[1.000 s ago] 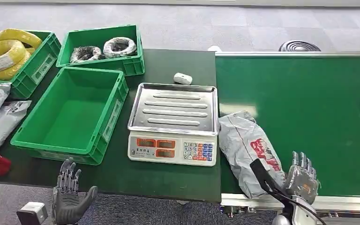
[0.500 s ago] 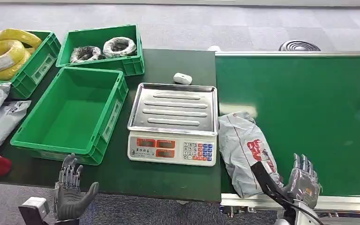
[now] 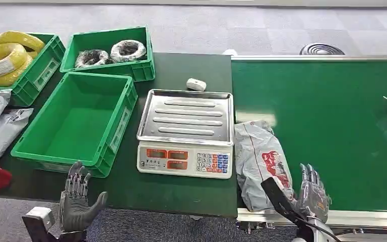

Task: Moved the parcel from conveyor to table for the left to box.

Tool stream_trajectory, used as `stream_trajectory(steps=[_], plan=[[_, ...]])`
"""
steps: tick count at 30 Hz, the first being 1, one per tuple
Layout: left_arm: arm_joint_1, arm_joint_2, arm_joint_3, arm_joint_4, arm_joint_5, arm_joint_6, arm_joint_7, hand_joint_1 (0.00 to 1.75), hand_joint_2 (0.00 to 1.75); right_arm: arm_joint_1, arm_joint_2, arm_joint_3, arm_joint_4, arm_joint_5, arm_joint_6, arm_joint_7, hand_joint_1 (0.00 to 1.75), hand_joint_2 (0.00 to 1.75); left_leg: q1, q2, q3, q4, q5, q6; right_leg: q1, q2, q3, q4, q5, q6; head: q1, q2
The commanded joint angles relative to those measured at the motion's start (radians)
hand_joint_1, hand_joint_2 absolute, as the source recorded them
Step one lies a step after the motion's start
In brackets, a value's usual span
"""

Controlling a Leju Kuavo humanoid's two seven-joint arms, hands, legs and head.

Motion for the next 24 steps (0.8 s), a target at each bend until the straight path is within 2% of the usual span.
stream_trajectory(steps=[1, 15, 24], plan=[[-0.019, -0.009, 0.020, 0.042, -0.005, -0.001, 0.011, 0.00, 1.75, -0.002, -0.017, 0.076, 0.083, -0.023, -0.015, -0.005, 0.00, 1.75, 0.001, 0.002, 0.001, -0.001, 0.000, 0.000, 0.001, -0.001, 0.002, -0.002, 0.001, 0.000, 0.000, 0.000], [-0.017, -0.010, 0.025, 0.035, -0.008, 0.002, 0.013, 0.00, 1.75, -0.007, -0.025, 0.101, 0.073, -0.025, -0.022, -0.002, 0.00, 1.75, 0.000, 0.002, 0.001, -0.001, 0.000, 0.000, 0.000, -0.001, 0.001, -0.001, 0.000, 0.000, 0.000, 0.000], [-0.012, -0.023, 0.043, 0.017, -0.014, 0.005, 0.016, 0.00, 1.75, 0.019, -0.036, 0.166, 0.000, -0.047, -0.044, -0.018, 0.00, 1.75, 0.000, 0.002, 0.000, 0.000, 0.000, 0.000, 0.000, -0.002, 0.000, -0.001, 0.000, 0.000, 0.000, 0.000]])
